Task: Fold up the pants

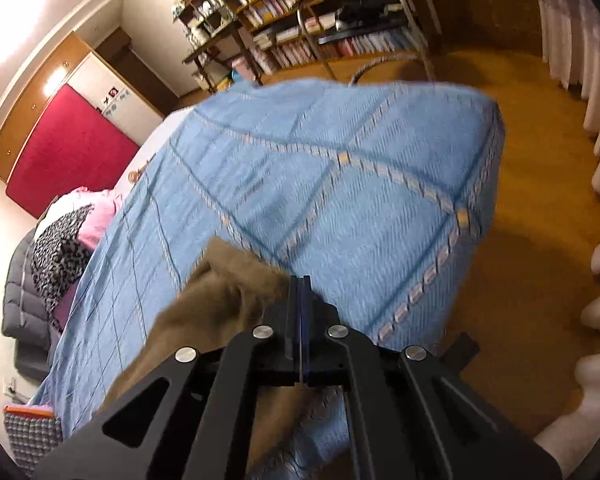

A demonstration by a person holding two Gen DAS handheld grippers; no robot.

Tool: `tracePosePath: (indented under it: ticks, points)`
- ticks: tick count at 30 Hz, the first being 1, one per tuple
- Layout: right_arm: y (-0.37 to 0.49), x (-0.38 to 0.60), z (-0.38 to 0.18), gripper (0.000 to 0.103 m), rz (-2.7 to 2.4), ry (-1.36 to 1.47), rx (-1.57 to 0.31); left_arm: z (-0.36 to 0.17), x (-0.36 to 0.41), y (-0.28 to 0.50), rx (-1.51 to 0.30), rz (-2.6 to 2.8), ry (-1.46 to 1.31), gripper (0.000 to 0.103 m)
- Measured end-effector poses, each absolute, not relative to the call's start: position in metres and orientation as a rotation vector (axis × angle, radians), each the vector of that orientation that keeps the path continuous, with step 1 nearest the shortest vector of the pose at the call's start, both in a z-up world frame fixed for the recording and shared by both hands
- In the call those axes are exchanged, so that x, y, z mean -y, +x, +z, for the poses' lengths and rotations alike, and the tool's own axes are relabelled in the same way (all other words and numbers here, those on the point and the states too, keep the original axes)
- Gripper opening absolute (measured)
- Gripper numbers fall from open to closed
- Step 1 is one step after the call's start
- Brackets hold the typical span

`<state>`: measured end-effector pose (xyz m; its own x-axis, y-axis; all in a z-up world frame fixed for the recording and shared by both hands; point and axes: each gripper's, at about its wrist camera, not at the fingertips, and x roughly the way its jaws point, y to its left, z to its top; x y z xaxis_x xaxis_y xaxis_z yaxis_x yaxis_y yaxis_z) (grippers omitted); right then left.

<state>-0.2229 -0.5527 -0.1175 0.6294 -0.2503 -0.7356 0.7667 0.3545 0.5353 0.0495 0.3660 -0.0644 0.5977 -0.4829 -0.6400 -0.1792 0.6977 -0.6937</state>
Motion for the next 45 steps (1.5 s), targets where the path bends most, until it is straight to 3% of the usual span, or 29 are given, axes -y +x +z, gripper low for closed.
tracePosePath:
  ticks: [2, 4, 6, 19, 27, 29, 30, 31, 39, 45]
  points:
    - [-0.225, 0.553, -0.132, 0.008, -0.678, 1.091, -0.606, -0.083, -0.368, 0.046, -0.964, -0.174, -0.822, 0.011]
    - [-0.222, 0.551, -0.143, 0.031, -0.644, 1.158, -0.589, -0.097, -0.37, 0.045, -0.976, -0.154, -0.838, 0.011]
    - [-0.217, 0.549, -0.146, 0.033, -0.615, 1.172, -0.569, -0.102, -0.373, 0.046, -0.974, -0.152, -0.852, 0.011]
    - [-0.157, 0.546, -0.166, 0.033, -0.61, 1.148, -0.681, -0.08, -0.364, 0.059, -0.936, -0.172, -0.797, 0.011]
    - [-0.151, 0.549, -0.169, 0.033, -0.585, 1.188, -0.61, -0.081, -0.363, 0.065, -0.94, -0.173, -0.803, 0.011]
    - [-0.141, 0.551, -0.168, 0.024, -0.574, 1.154, -0.605, -0.083, -0.362, 0.068, -0.942, -0.175, -0.811, 0.011]
    - [-0.136, 0.551, -0.164, 0.011, -0.579, 1.119, -0.61, -0.082, -0.362, 0.069, -0.939, -0.177, -0.813, 0.011]
    - [-0.136, 0.55, -0.158, 0.007, -0.583, 1.098, -0.605, -0.081, -0.362, 0.071, -0.936, -0.181, -0.815, 0.011]
    - [-0.172, 0.535, -0.087, 0.005, -0.613, 0.909, -0.508, -0.063, -0.365, 0.071, -0.915, -0.208, -0.787, 0.011]
    - [-0.202, 0.536, -0.128, 0.005, -0.689, 0.944, -0.633, -0.095, -0.372, 0.053, -0.999, -0.159, -0.762, 0.011]
